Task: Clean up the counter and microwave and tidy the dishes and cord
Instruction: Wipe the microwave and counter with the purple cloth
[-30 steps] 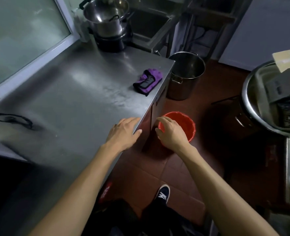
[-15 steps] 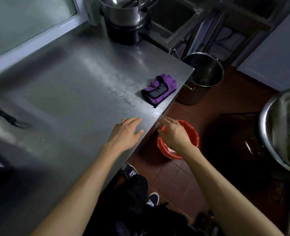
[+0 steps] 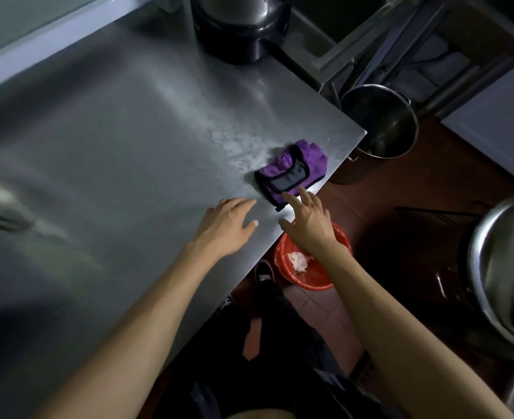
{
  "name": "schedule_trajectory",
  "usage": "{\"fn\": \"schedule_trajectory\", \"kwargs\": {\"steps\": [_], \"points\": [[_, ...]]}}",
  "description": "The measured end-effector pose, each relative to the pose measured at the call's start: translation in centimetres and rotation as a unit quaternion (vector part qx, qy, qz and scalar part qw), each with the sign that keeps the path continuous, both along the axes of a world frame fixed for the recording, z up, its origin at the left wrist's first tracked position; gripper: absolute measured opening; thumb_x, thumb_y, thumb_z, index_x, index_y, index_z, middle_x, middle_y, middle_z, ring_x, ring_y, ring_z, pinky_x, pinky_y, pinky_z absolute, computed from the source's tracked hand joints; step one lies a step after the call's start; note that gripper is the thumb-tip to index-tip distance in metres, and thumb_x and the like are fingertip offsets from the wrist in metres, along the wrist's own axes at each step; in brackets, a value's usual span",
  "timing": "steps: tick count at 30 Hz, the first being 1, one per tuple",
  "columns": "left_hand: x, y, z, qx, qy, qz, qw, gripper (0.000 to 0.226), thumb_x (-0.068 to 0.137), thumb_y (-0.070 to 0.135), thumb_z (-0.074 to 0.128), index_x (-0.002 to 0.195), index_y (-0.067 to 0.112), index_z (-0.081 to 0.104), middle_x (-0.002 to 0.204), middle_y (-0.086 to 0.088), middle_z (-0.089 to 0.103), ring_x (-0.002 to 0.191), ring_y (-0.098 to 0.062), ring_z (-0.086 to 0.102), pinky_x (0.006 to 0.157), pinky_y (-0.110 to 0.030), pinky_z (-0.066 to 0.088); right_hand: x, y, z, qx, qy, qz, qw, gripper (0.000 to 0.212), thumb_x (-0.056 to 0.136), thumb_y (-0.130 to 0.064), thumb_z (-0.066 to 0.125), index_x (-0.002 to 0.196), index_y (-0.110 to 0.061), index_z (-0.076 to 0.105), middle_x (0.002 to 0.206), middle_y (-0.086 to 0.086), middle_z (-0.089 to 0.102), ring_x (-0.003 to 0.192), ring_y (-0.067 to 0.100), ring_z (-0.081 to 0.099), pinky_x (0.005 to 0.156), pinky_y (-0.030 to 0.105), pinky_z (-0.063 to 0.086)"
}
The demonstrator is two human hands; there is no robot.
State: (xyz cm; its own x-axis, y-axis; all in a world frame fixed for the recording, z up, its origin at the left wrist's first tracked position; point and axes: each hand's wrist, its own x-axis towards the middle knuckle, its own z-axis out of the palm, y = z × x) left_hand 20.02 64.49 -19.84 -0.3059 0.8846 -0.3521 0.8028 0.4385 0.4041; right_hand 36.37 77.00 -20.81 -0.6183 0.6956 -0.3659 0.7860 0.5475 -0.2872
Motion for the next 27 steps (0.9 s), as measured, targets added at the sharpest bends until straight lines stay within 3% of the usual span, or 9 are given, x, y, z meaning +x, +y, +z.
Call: {"fn": "schedule_trajectory", "kwargs": {"steps": [5,10,15,20,23,27], "points": [[0.1,3.3,-0.4,-0.009,0.002,0.026,1.0,0.056,0.1,0.043,0.049,0.151,0.025,0.037,0.153,0.004,0.042,0.138,-0.022,0.039,0.108,-0.044,0.039,-1.6,3.7,-1.8,0.012,-0.013,0.037,0.999,0.077,0.092,-0.044,0.063,0.156,-0.031,0.022,0.167,0.009,0.0,0.153,0.034,-0.002,0.117,0.06,0.022],[0.4,6.8,-0.5,-0.023,0.002,0.041,0.999,0.055,0.099,0.043,0.05,0.151,0.026,0.037,0.152,0.005,0.043,0.137,-0.022,0.04,0.106,-0.044,0.041,-3.0,7.5,-3.5,0.021,-0.045,0.084,0.995,0.093,0.091,-0.055,0.062,0.157,-0.04,-0.001,0.164,0.005,-0.021,0.149,0.039,-0.021,0.118,0.067,0.008],[0.3,8.6,-0.7,-0.033,0.006,0.07,0.997,0.054,0.099,0.042,0.05,0.149,0.025,0.039,0.151,0.003,0.045,0.135,-0.024,0.042,0.104,-0.045,0.043,-4.0,10.5,-5.6,0.023,-0.062,0.135,0.989,0.095,0.082,-0.077,0.053,0.155,-0.047,0.001,0.164,0.002,-0.023,0.147,0.044,-0.024,0.113,0.074,-0.001],[-0.1,8.4,-0.8,-0.045,0.005,0.108,0.993,0.055,0.1,0.042,0.049,0.15,0.024,0.039,0.149,0.002,0.047,0.135,-0.025,0.043,0.103,-0.046,0.043,-4.5,11.5,-6.7,0.046,-0.057,0.16,0.984,0.083,0.081,-0.078,0.051,0.152,-0.045,0.024,0.167,0.003,0.001,0.147,0.05,-0.005,0.112,0.074,0.009],[-0.1,7.7,-0.9,-0.052,0.001,0.135,0.99,0.053,0.099,0.041,0.05,0.149,0.022,0.041,0.148,0.0,0.049,0.133,-0.026,0.045,0.103,-0.046,0.043,-4.7,11.7,-7.0,0.067,-0.021,0.16,0.985,0.07,0.084,-0.069,0.056,0.145,-0.038,0.044,0.162,0.006,0.022,0.144,0.05,0.011,0.107,0.069,0.026],[0.1,6.2,-1.2,-0.068,-0.003,0.165,0.984,0.053,0.1,0.042,0.049,0.149,0.022,0.04,0.149,0.001,0.048,0.134,-0.025,0.044,0.103,-0.047,0.043,-5.3,12.0,-7.5,0.056,0.033,0.155,0.986,0.058,0.081,-0.052,0.072,0.132,-0.027,0.059,0.153,0.008,0.038,0.14,0.049,0.021,0.1,0.068,0.034]]}}
